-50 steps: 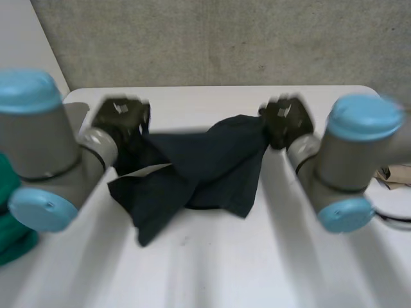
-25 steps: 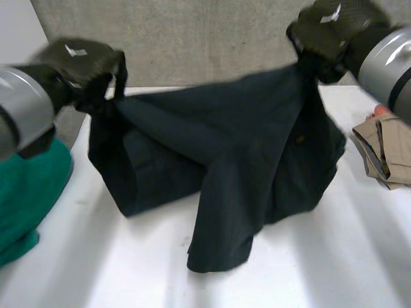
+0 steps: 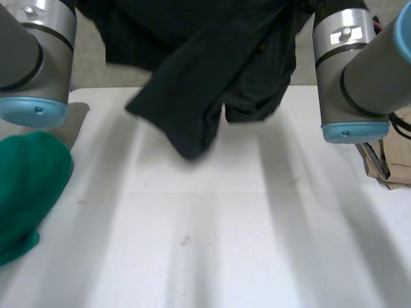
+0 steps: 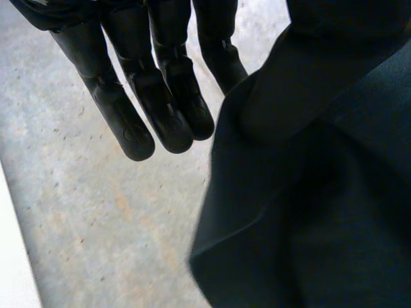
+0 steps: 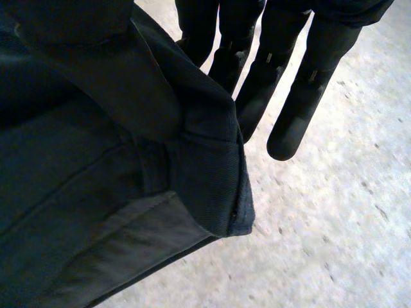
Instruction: Fold the laundry.
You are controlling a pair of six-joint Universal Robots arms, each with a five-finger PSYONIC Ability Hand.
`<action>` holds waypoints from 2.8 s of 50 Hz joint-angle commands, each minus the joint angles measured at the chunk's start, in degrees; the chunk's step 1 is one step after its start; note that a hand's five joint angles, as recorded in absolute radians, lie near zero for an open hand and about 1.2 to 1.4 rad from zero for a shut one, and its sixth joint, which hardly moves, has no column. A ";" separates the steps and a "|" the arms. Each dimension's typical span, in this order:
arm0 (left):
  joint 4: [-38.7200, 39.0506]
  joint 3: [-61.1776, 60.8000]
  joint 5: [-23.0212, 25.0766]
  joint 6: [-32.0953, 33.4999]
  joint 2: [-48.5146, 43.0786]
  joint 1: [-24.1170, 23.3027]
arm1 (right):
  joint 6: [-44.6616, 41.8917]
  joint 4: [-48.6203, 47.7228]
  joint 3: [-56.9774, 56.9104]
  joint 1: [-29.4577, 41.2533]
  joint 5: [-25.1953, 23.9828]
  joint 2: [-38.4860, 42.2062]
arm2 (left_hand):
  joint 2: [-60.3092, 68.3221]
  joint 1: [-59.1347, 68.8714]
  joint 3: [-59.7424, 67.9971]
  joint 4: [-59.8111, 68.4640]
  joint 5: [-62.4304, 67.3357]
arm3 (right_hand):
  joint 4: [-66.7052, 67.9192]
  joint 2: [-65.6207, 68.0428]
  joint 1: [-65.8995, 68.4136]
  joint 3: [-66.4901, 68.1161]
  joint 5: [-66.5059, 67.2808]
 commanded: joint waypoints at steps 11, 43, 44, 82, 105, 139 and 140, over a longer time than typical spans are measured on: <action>-13.20 -44.62 6.77 7.20 14.52 -2.55 | -11.22 33.75 27.37 -1.37 -11.88 -8.58 | 11.35 14.64 11.75 11.32 12.31 | 11.38 12.54 15.06 11.68 12.27; -30.24 -29.64 4.48 4.41 3.81 -2.29 | 2.31 49.21 12.37 -4.44 -13.37 1.61 | -48.02 -44.73 -47.62 -48.04 -47.06 | -58.12 -56.97 -54.44 -57.83 -57.24; -31.38 -29.03 4.39 3.97 2.93 -2.38 | 2.83 50.01 11.49 -4.44 -13.46 2.23 | -46.68 -43.39 -46.28 -46.70 -45.72 | -57.11 -55.96 -53.43 -56.82 -56.23; -23.05 -31.22 0.17 1.25 -8.59 -8.62 | -1.29 46.76 9.02 -6.73 -11.88 3.11 | -31.53 -28.24 -31.13 -31.56 -30.57 | -52.39 -51.24 -48.71 -52.10 -51.51; -24.45 -28.58 0.26 6.16 0.19 -6.60 | -9.72 65.12 7.95 -10.95 -18.91 -8.57 | 11.35 14.64 11.75 11.32 12.31 | -55.08 -53.93 -51.40 -54.79 -54.20; -23.75 -35.44 4.57 11.44 13.30 -8.36 | 8.55 27.95 10.07 -0.93 -15.74 19.45 | 11.35 14.64 11.75 11.32 12.31 | -23.31 -22.16 -19.63 -23.02 -22.43; -23.23 -35.26 4.57 11.44 12.86 -7.92 | 8.55 28.04 9.64 -0.67 -15.74 19.89 | 11.35 14.64 11.75 11.32 12.31 | -20.96 -19.81 -17.28 -20.67 -20.08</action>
